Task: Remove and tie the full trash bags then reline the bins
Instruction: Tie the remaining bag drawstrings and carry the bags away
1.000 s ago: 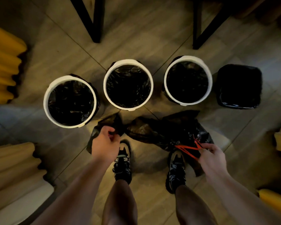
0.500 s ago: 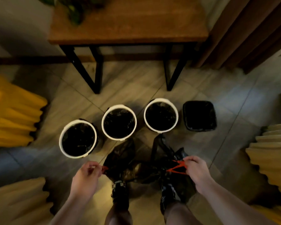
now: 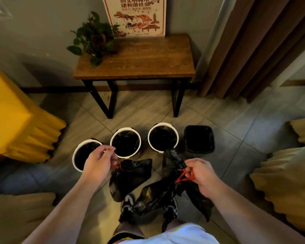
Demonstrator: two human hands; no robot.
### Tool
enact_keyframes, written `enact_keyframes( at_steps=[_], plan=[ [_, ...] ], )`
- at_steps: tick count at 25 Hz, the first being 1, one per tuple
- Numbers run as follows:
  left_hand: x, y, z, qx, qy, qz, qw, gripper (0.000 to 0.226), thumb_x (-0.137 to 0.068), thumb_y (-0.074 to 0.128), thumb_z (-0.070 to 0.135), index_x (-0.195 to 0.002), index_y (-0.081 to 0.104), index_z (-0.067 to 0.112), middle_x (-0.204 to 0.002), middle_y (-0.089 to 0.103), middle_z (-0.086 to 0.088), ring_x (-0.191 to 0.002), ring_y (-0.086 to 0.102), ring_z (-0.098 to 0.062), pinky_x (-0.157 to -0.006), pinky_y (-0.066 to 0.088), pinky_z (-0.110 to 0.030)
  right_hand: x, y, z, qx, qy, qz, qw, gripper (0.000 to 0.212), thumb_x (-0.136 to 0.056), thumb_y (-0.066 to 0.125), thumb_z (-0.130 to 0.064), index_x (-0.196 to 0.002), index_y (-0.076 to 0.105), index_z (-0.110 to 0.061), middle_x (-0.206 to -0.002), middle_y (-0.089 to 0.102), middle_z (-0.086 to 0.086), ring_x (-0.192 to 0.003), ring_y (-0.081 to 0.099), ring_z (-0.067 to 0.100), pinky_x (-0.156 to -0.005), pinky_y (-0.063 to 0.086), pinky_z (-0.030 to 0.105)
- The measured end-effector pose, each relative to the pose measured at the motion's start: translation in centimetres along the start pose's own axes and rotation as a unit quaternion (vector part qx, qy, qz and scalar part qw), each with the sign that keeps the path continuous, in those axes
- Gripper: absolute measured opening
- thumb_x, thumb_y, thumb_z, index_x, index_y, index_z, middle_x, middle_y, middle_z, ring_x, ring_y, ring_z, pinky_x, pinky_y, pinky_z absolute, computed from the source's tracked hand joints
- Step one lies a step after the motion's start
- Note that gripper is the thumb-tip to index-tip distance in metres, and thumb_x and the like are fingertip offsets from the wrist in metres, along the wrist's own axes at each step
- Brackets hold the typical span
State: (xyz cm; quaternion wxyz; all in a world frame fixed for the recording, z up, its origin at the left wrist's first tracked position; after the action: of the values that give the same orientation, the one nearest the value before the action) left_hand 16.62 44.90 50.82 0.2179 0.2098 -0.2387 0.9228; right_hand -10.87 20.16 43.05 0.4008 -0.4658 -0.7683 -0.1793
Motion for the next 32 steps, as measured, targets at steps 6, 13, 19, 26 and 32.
enact_keyframes(
  at_steps=[6, 13, 19, 26, 32],
  plan=[
    [1.6, 0.1, 3.0, 0.0, 0.019, -0.03, 0.999, 0.031, -0.105, 0.054, 0.024, -0.088, 0.077, 0.037, -0.087, 0.077, 0.001, -0.061, 0.069, -0.014, -0.065, 0.057, -0.031, 2.7, -0.7, -1.9, -0.017, -0.032, 0.007, 0.999, 0.011, -0.091, 0.067, -0.006, -0.098, 0.075, -0.005, -0.064, 0.067, 0.007, -0.053, 0.064, 0.02, -0.06, 0.055, 0.035],
    [1.1, -3.5, 2.8, 0.08, -0.032, -0.059, 0.995, 0.026, -0.107, 0.053, 0.032, -0.106, 0.076, 0.019, -0.104, 0.075, -0.012, -0.058, 0.065, -0.017, -0.062, 0.058, -0.032, 5.8, 2.3, -3.2, 0.067, -0.08, 0.057, 0.993, 0.012, -0.094, 0.063, -0.007, -0.094, 0.075, -0.007, -0.065, 0.07, 0.008, -0.05, 0.065, 0.018, -0.051, 0.056, 0.028],
    [1.4, -9.3, 1.7, 0.18, -0.08, -0.094, 0.976, 0.041, -0.11, 0.044, 0.046, -0.117, 0.069, 0.015, -0.1, 0.07, -0.01, -0.069, 0.066, -0.023, -0.078, 0.054, -0.04, 7.8, 9.9, -5.7, 0.182, -0.125, 0.022, 0.975, 0.012, -0.096, 0.064, -0.016, -0.095, 0.075, -0.011, -0.063, 0.072, 0.004, -0.05, 0.065, 0.018, -0.053, 0.055, 0.03],
    [4.0, -16.4, -3.4, 0.277, -0.13, -0.033, 0.952, 0.042, -0.11, 0.044, 0.044, -0.12, 0.068, 0.011, -0.097, 0.072, -0.011, -0.077, 0.066, -0.026, -0.082, 0.055, -0.04, 8.8, 19.4, -4.4, 0.226, -0.078, -0.083, 0.967, 0.009, -0.097, 0.066, -0.01, -0.099, 0.071, -0.004, -0.062, 0.065, 0.01, -0.047, 0.057, 0.023, -0.066, 0.054, 0.044],
    [8.0, -20.5, -8.2, 0.337, -0.125, 0.124, 0.925, 0.04, -0.11, 0.049, 0.038, -0.116, 0.07, 0.005, -0.098, 0.073, -0.016, -0.086, 0.065, -0.028, -0.084, 0.054, -0.04, 10.2, 28.0, -3.1, 0.289, -0.045, -0.25, 0.923, 0.006, -0.098, 0.064, -0.006, -0.097, 0.068, -0.001, -0.062, 0.062, 0.01, -0.046, 0.055, 0.021, -0.06, 0.053, 0.036]
  ],
)
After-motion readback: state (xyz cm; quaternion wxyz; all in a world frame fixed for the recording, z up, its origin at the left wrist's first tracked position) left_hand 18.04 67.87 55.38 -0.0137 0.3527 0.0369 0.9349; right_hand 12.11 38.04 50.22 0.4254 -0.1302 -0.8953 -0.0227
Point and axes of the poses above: each hand's wrist, its own x-axis away from the middle knuckle, its own y-axis out of the palm, z = x × y, the point moved 4 cm from there along -x, towards the middle knuckle
